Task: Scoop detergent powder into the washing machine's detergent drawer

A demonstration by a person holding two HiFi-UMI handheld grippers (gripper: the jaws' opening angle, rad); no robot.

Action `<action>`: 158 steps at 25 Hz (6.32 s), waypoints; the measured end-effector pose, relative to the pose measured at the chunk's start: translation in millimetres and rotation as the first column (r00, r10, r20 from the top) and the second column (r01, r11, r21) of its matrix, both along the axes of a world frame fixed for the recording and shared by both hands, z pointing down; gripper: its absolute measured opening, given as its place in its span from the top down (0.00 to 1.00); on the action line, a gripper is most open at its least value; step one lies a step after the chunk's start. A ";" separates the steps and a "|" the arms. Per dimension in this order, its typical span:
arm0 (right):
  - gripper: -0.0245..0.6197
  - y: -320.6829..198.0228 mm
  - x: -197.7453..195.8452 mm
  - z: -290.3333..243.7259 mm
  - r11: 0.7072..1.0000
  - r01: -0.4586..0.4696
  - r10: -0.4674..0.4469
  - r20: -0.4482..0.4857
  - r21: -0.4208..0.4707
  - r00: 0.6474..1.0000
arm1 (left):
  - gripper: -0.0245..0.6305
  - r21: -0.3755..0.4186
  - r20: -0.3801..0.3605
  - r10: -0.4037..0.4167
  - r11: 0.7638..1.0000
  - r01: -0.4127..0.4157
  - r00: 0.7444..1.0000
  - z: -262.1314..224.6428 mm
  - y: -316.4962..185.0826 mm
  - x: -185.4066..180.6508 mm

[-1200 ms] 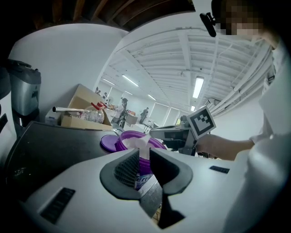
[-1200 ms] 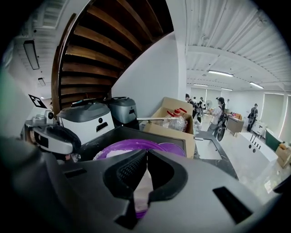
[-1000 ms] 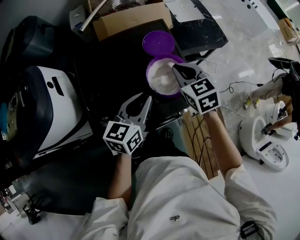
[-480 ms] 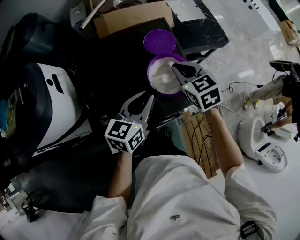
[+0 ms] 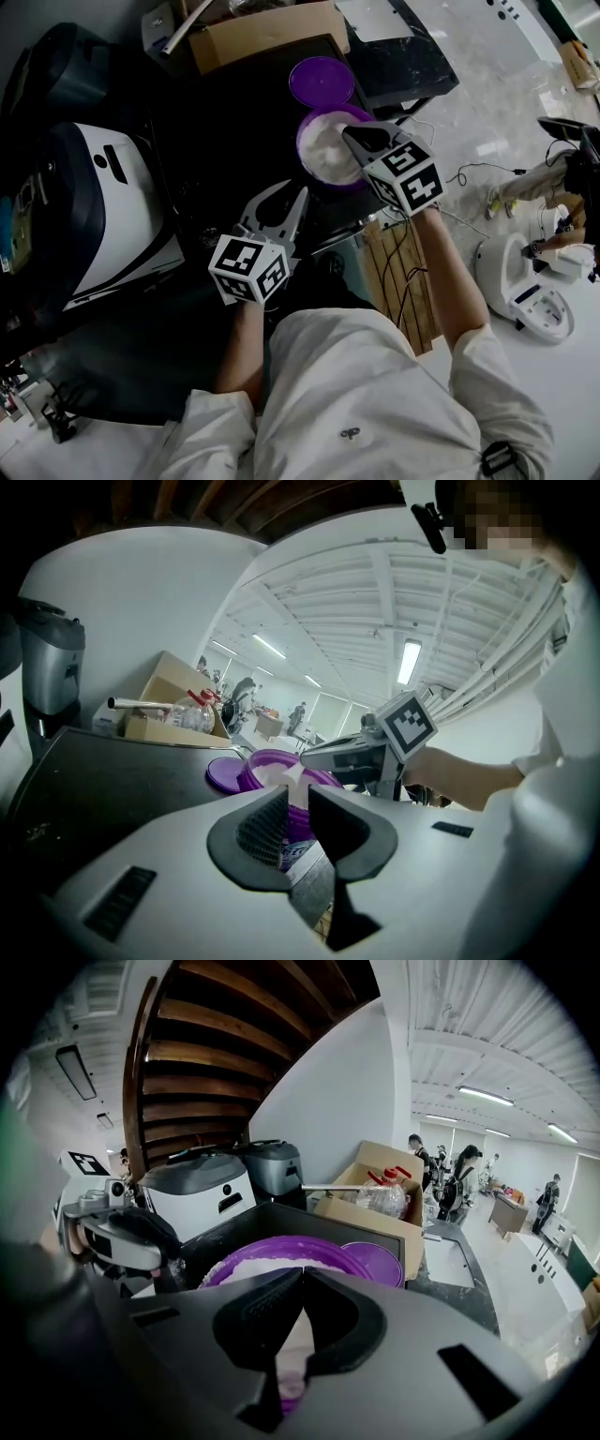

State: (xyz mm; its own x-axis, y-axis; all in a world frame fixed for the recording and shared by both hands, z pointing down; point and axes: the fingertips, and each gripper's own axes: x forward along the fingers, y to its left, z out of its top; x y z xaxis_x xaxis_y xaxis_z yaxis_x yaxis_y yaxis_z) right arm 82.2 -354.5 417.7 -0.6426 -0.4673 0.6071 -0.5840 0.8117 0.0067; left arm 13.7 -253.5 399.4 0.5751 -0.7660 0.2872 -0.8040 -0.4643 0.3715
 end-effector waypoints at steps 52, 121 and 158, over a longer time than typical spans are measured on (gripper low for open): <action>0.95 67.3 -24.5 -20.3 0.959 0.069 0.029 0.338 -0.276 0.941 | 0.86 0.019 0.003 -0.019 1.000 0.018 1.000 -7.3 17.4 6.7; 0.95 80.3 35.4 -79.7 0.802 0.016 0.557 0.758 -0.597 0.340 | 0.86 0.076 0.044 -0.277 0.959 0.273 0.960 -27.7 112.0 -37.8; 0.95 276.9 -89.5 -5.4 0.720 0.029 0.636 0.676 -0.693 0.373 | 0.88 0.059 0.003 -0.172 0.983 0.171 0.985 1.3 239.2 -161.7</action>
State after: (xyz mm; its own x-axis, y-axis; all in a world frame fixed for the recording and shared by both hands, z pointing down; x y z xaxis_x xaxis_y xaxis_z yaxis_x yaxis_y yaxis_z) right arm -7.4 -77.5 412.3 -0.8162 -0.5763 0.0412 -0.2003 0.2152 -0.9558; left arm -148.1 -14.3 400.7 0.4314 -0.8686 0.2437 -0.8765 -0.3397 0.3410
